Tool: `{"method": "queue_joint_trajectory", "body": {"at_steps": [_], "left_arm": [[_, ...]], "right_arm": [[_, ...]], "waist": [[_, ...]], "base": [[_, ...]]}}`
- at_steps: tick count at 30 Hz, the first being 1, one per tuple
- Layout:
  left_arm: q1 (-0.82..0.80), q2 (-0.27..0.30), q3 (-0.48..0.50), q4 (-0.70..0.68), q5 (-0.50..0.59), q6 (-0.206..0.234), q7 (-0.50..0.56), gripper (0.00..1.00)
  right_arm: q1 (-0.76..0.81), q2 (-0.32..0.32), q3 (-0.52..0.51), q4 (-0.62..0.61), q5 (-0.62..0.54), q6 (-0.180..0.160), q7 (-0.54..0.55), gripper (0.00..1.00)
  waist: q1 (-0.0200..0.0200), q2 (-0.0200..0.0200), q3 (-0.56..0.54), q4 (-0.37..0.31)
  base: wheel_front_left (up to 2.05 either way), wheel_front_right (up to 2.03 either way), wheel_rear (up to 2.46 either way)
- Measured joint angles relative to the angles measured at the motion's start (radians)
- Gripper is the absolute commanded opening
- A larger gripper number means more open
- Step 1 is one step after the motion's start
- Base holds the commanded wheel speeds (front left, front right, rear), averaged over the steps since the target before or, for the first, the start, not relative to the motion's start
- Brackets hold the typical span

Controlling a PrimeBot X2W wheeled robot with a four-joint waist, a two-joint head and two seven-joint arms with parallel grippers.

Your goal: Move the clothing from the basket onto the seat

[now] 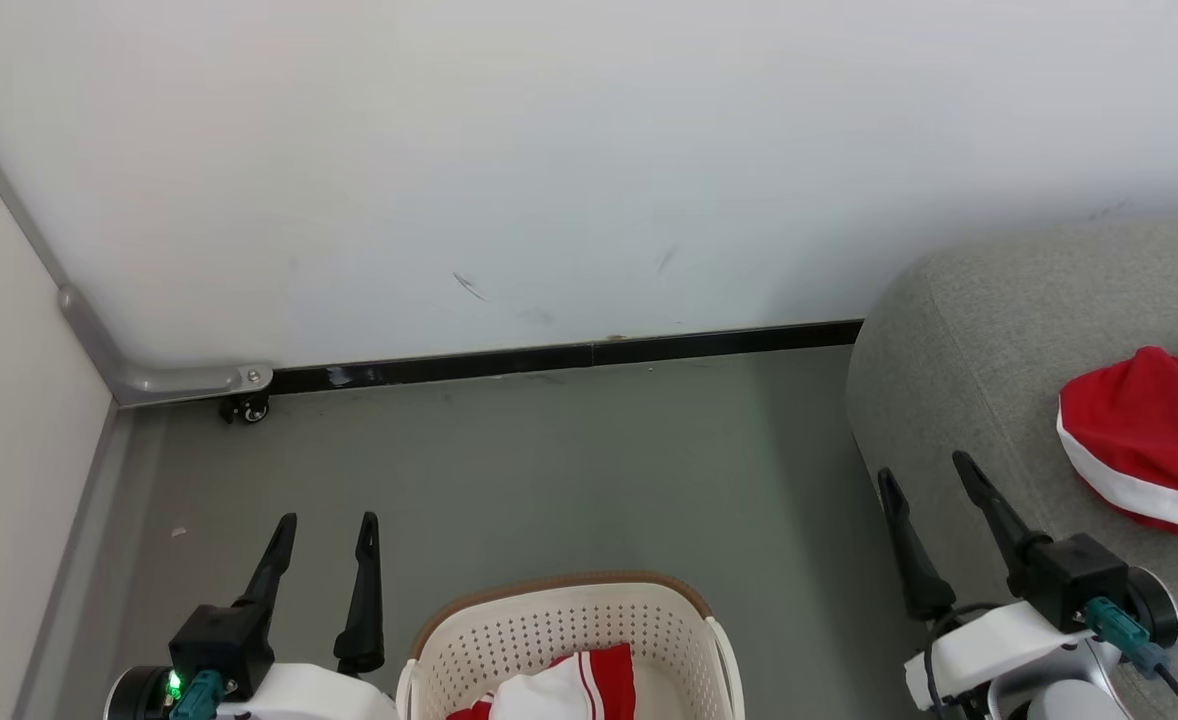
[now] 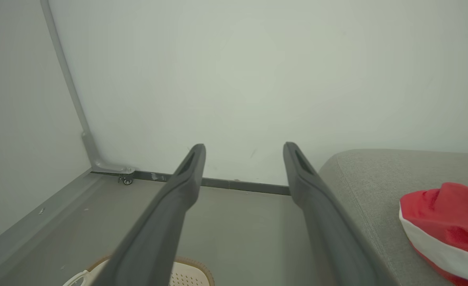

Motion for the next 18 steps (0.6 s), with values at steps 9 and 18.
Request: {"method": "queue_joint_trajectory", "body": {"at_steps": [9, 18], "left_arm": [[0.024, -0.005, 0.005, -0.007, 0.009, -0.001, 0.0, 1.0], [0.037, -0.004, 0.021, -0.014, 0.018, -0.001, 0.0, 1.0]], "right_arm": [[0.087, 0.012, 0.025, -0.048, -0.001, 0.0, 0.026, 1.0], [0.138, 0.013, 0.002, -0.101, -0.001, 0.0, 0.034, 1.0]], "waist": [[0.0, 0.0, -0.021, 0.006], [0.0, 0.0, -0.014, 0.002]], "base": [[0.0, 0.0, 0.0], [0.0, 0.0, 0.0]]}}
